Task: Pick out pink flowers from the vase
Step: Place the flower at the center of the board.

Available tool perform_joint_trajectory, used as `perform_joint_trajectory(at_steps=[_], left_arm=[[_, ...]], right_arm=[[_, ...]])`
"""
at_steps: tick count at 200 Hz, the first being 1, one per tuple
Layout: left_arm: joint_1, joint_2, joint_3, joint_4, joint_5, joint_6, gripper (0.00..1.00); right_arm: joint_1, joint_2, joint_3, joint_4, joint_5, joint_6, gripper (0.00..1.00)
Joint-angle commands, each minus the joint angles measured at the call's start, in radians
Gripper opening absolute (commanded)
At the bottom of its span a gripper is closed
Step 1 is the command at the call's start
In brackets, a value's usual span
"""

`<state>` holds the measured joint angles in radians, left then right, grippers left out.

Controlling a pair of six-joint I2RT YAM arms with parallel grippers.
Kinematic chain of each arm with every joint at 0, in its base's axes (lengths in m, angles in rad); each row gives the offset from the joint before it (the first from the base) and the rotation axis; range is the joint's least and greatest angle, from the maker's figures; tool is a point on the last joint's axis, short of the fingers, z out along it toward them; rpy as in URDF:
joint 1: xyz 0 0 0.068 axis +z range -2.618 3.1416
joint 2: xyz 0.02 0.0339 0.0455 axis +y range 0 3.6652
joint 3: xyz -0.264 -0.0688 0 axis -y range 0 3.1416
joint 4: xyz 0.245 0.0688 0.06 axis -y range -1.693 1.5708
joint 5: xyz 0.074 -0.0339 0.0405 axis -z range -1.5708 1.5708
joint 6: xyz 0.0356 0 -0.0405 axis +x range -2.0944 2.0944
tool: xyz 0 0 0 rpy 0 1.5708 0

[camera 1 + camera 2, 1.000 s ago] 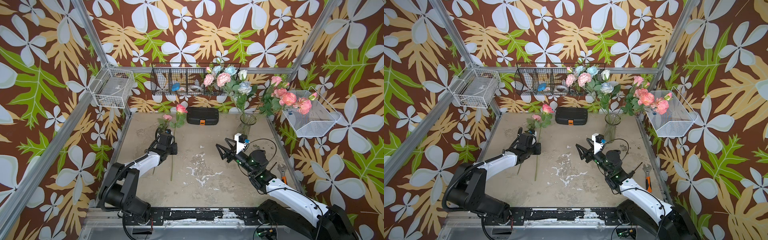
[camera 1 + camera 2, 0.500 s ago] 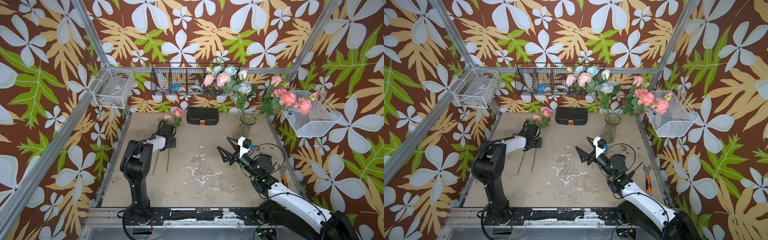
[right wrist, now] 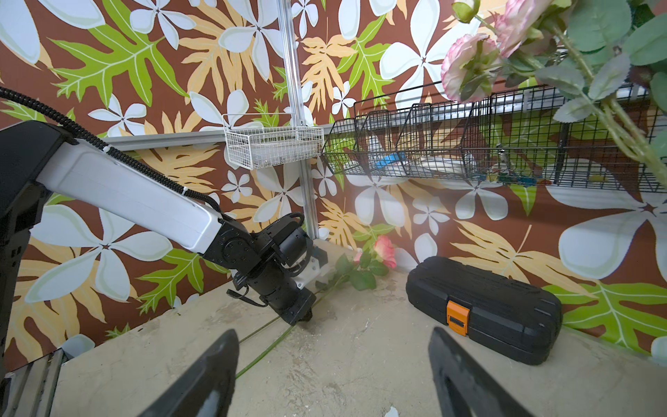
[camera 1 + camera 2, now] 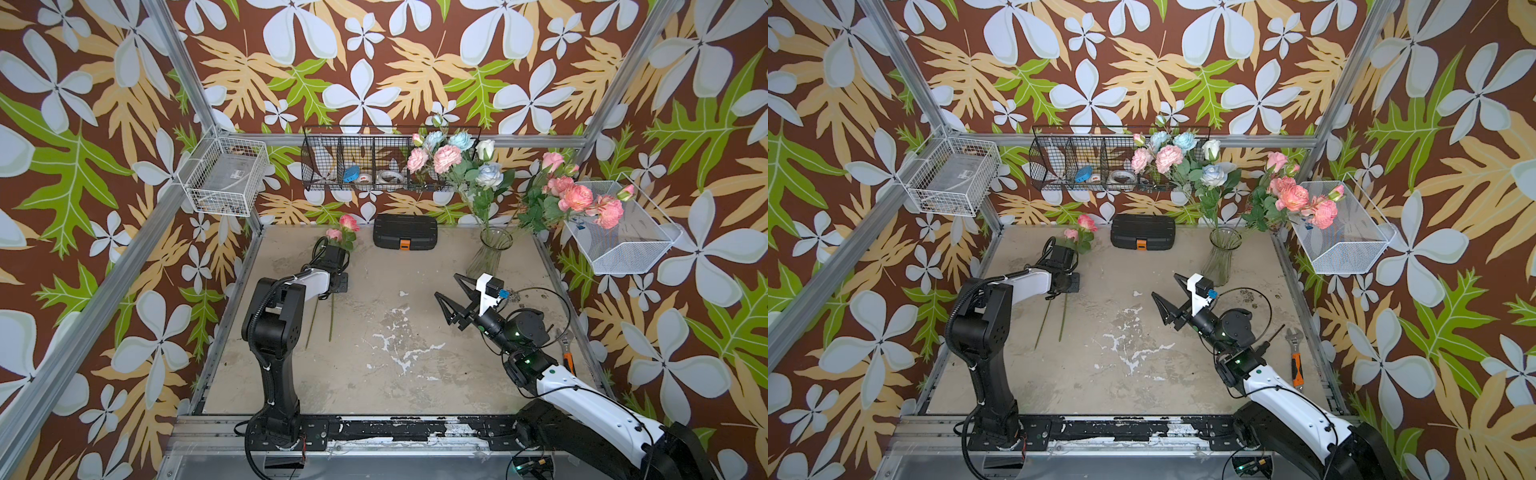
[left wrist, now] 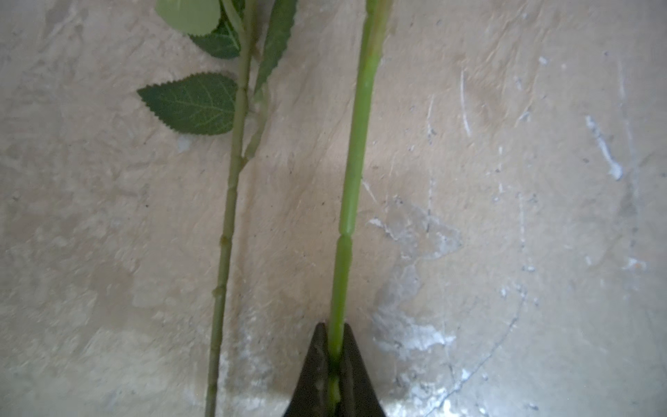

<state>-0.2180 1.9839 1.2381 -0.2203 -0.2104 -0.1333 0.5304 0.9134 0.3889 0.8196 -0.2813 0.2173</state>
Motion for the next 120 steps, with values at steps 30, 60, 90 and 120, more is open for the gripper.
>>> perform_joint_trajectory(at_steps=[30,60,90,120], left_arm=[[0.001,-0.027,-0.014,-0.102,-0.013,-0.021,0.32],[-0.001,-0.134,-0.06,-0.057,-0.004,-0.043,0.38],[-0.016,-0.296,-0.115,0.025,0.099,-0.088,0.43],[-0.116,-0.506,-0.207,0.208,0.2,-0.128,0.46]], right_arm=[[0.0,-0.011,0.021,-0.014,0.059,-0.01,0.82],[0.0,-0.031,0.036,-0.049,0.109,-0.008,0.82],[-0.001,-0.094,0.044,-0.084,0.274,-0.023,0.82],[-0.098,-0.127,0.057,-0.137,0.387,0.021,0.83]])
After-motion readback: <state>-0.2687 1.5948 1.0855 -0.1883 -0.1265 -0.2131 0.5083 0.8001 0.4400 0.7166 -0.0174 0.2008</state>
